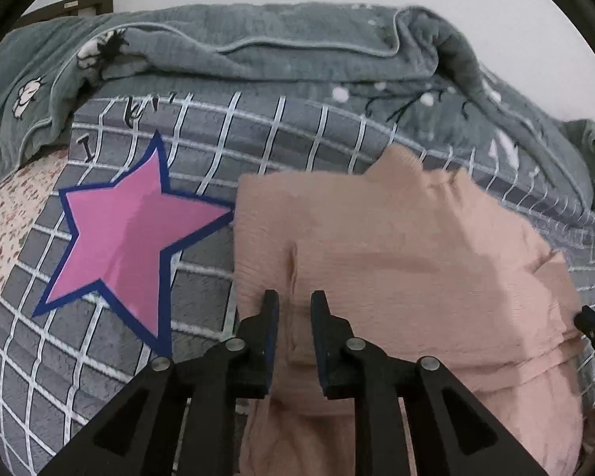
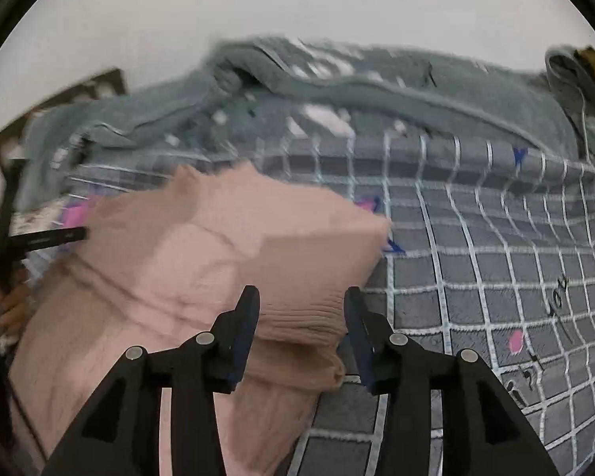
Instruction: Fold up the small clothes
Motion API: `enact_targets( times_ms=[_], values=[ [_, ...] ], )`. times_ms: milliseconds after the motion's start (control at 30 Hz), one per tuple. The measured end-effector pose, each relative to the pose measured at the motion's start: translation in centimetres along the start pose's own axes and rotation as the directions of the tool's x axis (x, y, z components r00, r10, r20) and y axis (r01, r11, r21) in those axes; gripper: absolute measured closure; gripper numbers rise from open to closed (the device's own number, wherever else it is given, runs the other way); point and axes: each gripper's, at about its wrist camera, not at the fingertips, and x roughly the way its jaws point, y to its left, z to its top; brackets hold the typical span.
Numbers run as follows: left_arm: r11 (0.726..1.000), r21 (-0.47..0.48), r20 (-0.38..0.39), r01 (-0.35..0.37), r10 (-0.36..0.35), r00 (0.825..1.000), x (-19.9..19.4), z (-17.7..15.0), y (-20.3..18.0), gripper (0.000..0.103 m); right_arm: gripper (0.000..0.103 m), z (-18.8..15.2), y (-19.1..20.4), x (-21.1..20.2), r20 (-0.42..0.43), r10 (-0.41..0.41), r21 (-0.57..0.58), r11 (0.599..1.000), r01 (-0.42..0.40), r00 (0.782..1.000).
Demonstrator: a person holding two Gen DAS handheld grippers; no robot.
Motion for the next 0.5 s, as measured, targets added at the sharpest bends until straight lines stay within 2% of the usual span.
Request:
enact_targets(
  times_ms=[33, 100, 233, 333, 467, 500],
  values=[
    [1.000, 0.005, 0.008, 0.002, -0.002, 1.000, -0.2, -0.2, 0.0, 0.086, 0.074, -0.2, 0.0, 0.7, -0.029, -0.032, -0.006, 0.999, 0.032, 0.999],
    [1.000, 0.008, 0.012, 0.010, -0.010, 1.000, -0.7, -0.3, 0.1, 0.085, 0.075, -0.6, -0.3, 1.4, -0.054, -0.015, 0.015, 1.000, 0.016, 0.998],
    [0.999, -0.020, 0.008, 0.042, -0.042, 0.999, -1.3, -0.5, 0.6, 0.083, 0.074, -0.8, -0.7, -0.7, 0.002, -0.010, 0.039, 0.999, 0.010, 1.000],
    [0.999, -0.031, 0.003, 0.040, -0.040, 0.999, -2.1, -1.0, 0.7, 0.077, 0.067, -1.1, -0.7, -2.7, 0.035, -0.011, 0.061, 0.998, 0.008, 0.999],
    [0.998, -0.038, 0.015, 0.043, -0.042, 0.999, -4.0, -2.3, 1.1, 0.054, 0.065, -2.1, -0.5, -5.7, 0.068, 0.001, 0.083, 0.997, -0.007, 0.998],
    [0.998, -0.046, 0.023, 0.051, -0.050, 0.998, -4.8, -2.9, 1.4, 0.044, 0.065, -2.6, -0.4, -6.8, 0.080, -0.009, 0.084, 0.996, 0.002, 0.997]
  ],
)
